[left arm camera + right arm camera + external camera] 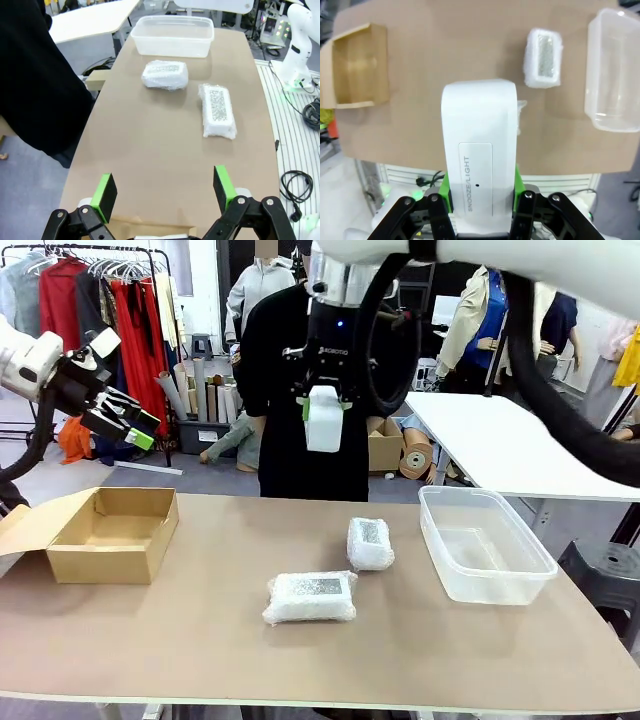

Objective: Separate and place wrapped and unwrapped clocks.
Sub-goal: Pick up the Digital clock indicated by the person, then if the picked Digital clock is wrapped, place it in the Package Box ; if not, place it in the Organizing box.

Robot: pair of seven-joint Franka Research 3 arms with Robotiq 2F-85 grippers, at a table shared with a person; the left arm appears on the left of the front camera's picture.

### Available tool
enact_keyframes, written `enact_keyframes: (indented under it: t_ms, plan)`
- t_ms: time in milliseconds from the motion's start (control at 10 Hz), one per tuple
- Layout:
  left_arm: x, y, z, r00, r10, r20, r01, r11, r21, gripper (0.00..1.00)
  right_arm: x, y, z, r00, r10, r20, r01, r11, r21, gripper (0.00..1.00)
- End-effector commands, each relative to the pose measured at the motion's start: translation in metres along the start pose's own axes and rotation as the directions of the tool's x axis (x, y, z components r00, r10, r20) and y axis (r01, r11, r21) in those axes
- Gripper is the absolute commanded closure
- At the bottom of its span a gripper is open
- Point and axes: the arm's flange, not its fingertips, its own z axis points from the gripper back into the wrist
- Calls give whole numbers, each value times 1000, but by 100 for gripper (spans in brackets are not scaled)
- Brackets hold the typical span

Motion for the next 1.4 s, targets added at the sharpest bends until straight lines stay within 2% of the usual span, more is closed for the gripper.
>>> enact_keyframes:
  t_ms: [0,1300]
  plan:
    - [1,-1,0,1000,0,1,0,1000,0,0,-11,-20,-7,999,20,25,-21,999,47,100]
    - [1,-1,0,1000,0,1,0,1000,0,0,-3,-13,-3,1000,-6,22,6,1000,14,100]
